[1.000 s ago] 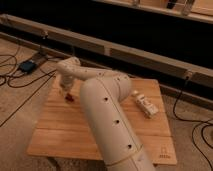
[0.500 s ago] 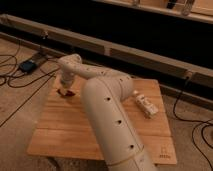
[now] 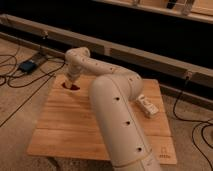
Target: Place the pepper in the ceramic bowl
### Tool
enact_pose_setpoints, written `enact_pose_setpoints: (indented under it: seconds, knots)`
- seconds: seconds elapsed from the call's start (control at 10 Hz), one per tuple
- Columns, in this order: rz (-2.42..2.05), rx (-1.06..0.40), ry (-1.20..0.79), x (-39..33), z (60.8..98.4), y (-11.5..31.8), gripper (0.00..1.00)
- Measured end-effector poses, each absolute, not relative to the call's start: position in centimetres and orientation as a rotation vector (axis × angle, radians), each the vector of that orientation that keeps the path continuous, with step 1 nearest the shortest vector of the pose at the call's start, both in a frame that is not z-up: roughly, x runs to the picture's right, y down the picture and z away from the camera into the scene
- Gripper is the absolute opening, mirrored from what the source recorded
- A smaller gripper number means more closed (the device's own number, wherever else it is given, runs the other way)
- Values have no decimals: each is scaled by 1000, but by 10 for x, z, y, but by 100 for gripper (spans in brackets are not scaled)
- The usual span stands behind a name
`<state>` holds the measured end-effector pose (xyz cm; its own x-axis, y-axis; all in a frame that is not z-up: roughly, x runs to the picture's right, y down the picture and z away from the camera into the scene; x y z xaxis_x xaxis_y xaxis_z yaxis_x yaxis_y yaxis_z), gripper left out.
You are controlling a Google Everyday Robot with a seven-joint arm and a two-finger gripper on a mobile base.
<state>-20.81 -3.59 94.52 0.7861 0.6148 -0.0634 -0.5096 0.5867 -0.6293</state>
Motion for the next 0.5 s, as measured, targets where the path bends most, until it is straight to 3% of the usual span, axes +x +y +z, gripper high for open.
enact_pose_setpoints:
  seconds: [0.5]
  knots:
    - [723, -618, -131, -143, 933, -62, 0]
